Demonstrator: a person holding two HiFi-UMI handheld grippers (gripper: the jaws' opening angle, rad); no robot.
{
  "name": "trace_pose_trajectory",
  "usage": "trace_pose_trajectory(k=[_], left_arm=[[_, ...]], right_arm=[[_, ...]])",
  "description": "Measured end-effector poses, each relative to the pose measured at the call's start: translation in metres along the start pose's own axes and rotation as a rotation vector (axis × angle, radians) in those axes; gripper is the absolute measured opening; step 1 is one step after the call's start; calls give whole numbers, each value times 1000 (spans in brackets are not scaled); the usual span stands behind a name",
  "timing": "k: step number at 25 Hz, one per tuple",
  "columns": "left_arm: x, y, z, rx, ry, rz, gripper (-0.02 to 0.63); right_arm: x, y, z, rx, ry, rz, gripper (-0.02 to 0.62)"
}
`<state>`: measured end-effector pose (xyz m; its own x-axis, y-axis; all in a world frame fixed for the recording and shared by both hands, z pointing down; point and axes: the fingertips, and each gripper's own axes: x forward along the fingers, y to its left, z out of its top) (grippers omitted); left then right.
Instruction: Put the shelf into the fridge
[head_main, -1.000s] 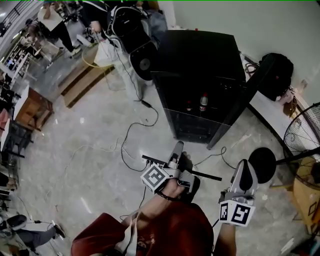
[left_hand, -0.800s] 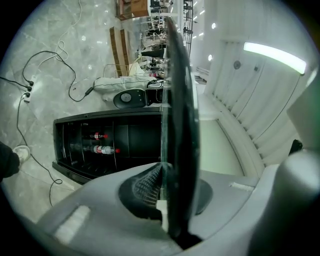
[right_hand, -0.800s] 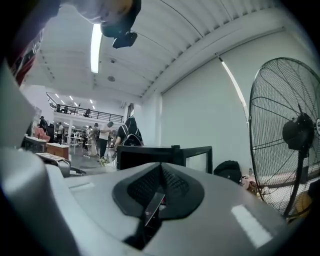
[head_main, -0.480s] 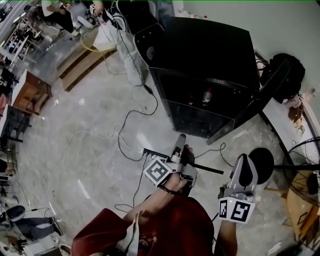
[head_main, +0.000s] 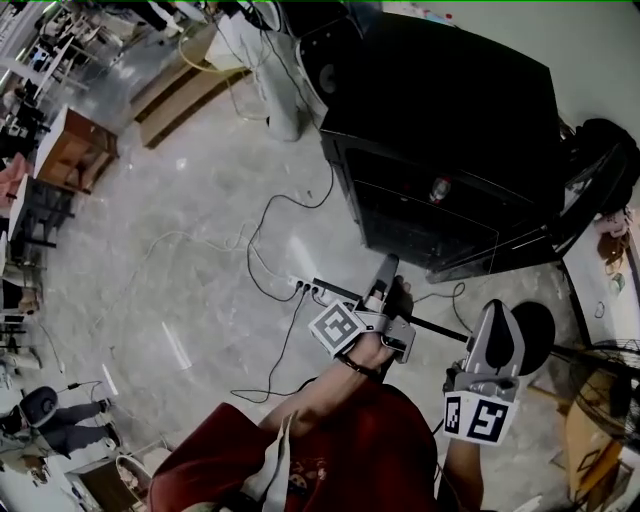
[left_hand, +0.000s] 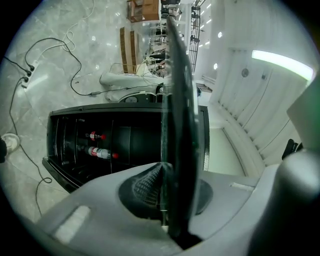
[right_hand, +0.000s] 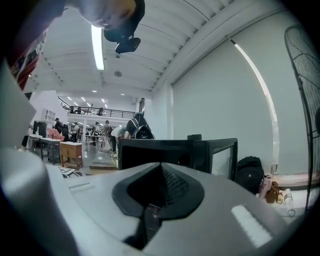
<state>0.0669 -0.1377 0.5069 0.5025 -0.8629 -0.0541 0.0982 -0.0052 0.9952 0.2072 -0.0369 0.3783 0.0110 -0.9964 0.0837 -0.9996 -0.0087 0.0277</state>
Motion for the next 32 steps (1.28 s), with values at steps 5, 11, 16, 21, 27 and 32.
trace_pose_trajectory(k=[5, 11, 16, 21, 27, 32], left_arm=[[13, 11, 2, -7, -7, 15, 17], [30, 19, 6, -7, 7, -4, 17], [43, 18, 11, 10, 0, -18, 17], [59, 22, 13, 22, -2, -20, 17], [79, 32, 15, 41, -2, -14, 16], [94, 32, 15, 33, -1, -39, 17]], right_arm=[[16, 2, 2, -5, 11, 43, 0], [33, 8, -3, -14, 11, 94, 0], [43, 11, 2, -19, 3, 116, 0], [54, 13, 3, -34, 2, 134, 0], [62, 11, -4, -47, 9, 135, 0], [68, 13, -6, -57, 9, 143, 0]])
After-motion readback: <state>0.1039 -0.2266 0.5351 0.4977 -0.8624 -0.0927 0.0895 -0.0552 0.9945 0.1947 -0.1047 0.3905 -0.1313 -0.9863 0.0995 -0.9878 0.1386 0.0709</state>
